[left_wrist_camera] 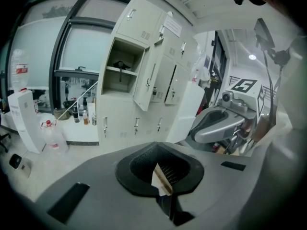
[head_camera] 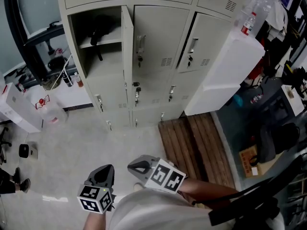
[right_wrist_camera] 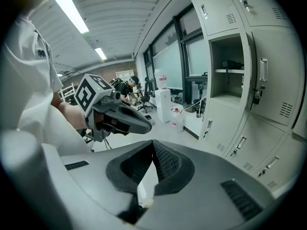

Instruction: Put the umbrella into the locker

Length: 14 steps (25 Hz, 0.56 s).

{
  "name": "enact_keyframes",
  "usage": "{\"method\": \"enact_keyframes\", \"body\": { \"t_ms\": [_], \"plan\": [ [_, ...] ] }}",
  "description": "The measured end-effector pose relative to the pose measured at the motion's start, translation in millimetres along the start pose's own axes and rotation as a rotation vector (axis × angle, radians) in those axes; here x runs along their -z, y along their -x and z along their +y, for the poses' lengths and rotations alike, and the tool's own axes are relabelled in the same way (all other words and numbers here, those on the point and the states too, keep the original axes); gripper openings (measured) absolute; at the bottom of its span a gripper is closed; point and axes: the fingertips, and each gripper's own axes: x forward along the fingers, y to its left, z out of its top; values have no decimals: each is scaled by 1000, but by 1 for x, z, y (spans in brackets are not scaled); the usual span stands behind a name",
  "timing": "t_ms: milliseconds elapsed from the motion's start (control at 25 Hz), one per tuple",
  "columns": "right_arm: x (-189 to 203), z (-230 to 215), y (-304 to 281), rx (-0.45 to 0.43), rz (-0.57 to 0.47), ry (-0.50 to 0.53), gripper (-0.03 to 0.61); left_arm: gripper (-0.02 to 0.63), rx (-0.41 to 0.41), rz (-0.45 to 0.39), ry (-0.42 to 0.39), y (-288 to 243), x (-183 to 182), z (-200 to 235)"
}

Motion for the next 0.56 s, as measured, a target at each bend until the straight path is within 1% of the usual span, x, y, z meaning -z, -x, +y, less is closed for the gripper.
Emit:
{"method": "enact_keyframes", "body": {
  "t_ms": [360,560],
  "plan": [
    [10,-11,7,23,6,-24,15,11,3,10,7,-13,3,2],
    [19,-19,13,45,21,-56,16,11,35,19,10,-26,2,-4]
  ]
}}
